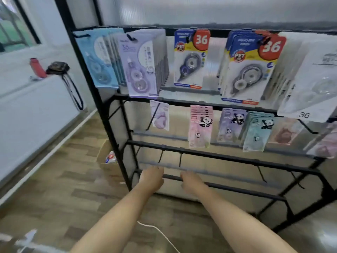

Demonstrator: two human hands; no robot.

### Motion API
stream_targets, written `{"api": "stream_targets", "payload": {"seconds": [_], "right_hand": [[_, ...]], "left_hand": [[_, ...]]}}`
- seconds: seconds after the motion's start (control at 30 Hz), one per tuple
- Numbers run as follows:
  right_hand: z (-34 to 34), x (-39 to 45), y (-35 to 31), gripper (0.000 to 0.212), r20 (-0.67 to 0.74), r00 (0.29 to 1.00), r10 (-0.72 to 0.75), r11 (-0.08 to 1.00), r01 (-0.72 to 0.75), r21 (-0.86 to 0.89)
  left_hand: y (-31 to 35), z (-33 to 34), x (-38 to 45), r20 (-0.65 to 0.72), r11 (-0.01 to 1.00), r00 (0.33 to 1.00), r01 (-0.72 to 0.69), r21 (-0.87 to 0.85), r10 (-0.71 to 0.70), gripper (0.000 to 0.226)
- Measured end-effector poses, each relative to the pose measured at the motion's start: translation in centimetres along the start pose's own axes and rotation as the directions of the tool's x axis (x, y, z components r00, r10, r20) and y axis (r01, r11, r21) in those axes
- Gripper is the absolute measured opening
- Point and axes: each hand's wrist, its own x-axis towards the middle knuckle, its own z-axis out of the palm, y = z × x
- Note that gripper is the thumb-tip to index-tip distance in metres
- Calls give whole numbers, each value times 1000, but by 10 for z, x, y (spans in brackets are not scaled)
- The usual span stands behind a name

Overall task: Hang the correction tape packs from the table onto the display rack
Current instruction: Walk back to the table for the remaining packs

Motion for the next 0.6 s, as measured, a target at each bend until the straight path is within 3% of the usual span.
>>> {"api": "stream_targets", "payload": {"seconds": [0.1,0.33,0.43,0.6], "right_hand": [[-2,-3,-65,32,-14,976,-218,955,210,-208],[6,-27,-264,37,2,809,-588,748,545,-379],[19,-52,-352,40,40,690,-722,610,663,-433],[76,-109,-512,42,122,521,-845,430,797,-423]], "left_hand": [[-36,-8,-40,-33,989,990,136,59,-134,37],[-166,-31,-182,-84,867,866,497,41,-493,37],[-226,-35,-263,-58,775,777,630,53,-627,39],[-331,-18,-403,2,563,563,826,11,-826,47]]}}
